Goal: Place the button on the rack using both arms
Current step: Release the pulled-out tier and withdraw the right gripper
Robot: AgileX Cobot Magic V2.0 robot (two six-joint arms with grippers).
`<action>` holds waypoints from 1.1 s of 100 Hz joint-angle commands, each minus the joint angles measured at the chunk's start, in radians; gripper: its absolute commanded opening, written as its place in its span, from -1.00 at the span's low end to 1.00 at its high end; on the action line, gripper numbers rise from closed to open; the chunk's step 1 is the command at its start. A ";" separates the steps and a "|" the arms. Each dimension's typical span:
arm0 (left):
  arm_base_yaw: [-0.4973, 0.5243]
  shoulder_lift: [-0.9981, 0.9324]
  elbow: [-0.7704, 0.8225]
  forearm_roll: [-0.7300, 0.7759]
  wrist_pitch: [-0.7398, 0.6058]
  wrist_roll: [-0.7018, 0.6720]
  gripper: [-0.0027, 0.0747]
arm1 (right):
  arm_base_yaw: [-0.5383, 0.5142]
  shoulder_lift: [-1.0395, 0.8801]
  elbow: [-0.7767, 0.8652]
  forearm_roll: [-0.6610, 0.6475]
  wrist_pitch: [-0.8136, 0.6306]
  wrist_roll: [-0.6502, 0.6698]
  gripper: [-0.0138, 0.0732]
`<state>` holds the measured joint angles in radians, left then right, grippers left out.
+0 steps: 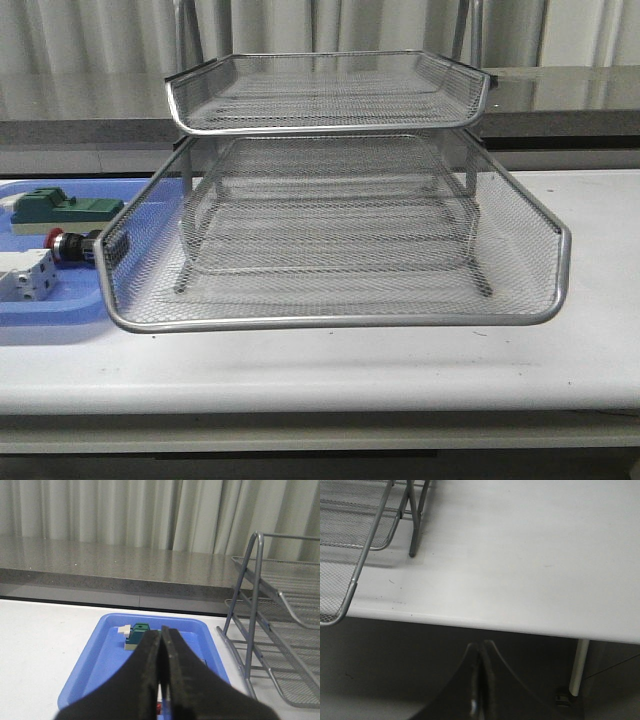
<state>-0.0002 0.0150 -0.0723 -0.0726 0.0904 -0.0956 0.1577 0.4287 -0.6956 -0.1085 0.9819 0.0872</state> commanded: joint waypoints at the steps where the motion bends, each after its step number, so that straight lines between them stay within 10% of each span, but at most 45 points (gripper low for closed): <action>1: -0.005 0.074 -0.114 -0.015 -0.014 -0.011 -0.98 | -0.004 0.004 -0.033 -0.022 -0.053 -0.001 -0.85; 60: -0.005 0.921 -0.793 0.028 0.440 0.036 -0.98 | -0.004 0.004 -0.033 -0.022 -0.052 -0.001 -0.85; 110: -0.005 1.485 -1.222 -0.054 0.817 0.387 -0.97 | -0.004 0.004 -0.033 -0.022 -0.052 -0.001 -0.85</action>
<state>-0.0002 1.4965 -1.2258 -0.0769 0.8935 0.2311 0.1577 0.4287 -0.6956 -0.1085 0.9842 0.0879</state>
